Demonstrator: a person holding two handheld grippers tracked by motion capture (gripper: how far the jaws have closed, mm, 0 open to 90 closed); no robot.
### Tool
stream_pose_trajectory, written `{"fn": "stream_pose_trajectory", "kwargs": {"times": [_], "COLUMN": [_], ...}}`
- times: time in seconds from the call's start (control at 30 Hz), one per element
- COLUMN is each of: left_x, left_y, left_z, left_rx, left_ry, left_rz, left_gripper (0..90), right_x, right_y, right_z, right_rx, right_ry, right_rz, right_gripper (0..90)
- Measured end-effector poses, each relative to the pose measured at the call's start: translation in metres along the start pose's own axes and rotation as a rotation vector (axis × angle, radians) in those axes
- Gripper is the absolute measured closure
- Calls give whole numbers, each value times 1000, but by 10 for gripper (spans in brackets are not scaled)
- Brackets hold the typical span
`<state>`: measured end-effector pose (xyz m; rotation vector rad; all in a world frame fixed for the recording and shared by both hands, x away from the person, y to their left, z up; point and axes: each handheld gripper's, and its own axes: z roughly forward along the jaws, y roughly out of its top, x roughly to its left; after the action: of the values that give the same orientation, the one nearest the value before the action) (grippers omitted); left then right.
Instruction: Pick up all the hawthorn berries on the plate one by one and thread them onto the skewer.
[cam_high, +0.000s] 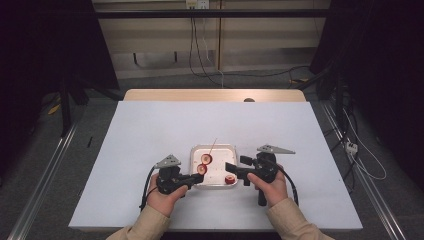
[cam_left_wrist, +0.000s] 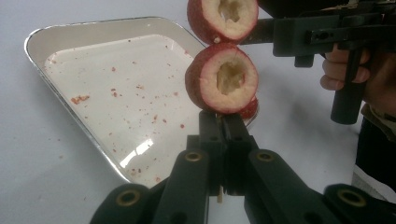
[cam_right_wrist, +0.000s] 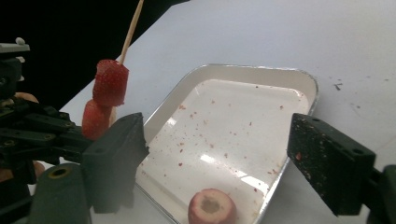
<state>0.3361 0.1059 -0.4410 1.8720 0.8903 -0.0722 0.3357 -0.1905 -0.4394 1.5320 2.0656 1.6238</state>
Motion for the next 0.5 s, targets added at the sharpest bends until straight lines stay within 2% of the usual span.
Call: {"fn": "stream_pose_trajectory", "kwargs": {"times": [0.2, 0.33, 0.5], "left_x": [1, 3, 5], "left_y": [1, 1, 1], "left_z": [-3, -5, -8], "left_rx": [-4, -19, -22], "left_ry": [2, 1, 6], "left_rz": [6, -5, -4], "left_gripper": [889, 889, 888], "right_x": [0, 0, 1], "right_y": [0, 0, 0], "right_z": [-4, -5, -5], "right_rx": [4, 23, 27], "right_ry": [-31, -73, -73], "right_rz": [-45, -108, -116], "right_gripper": [160, 164, 177]}}
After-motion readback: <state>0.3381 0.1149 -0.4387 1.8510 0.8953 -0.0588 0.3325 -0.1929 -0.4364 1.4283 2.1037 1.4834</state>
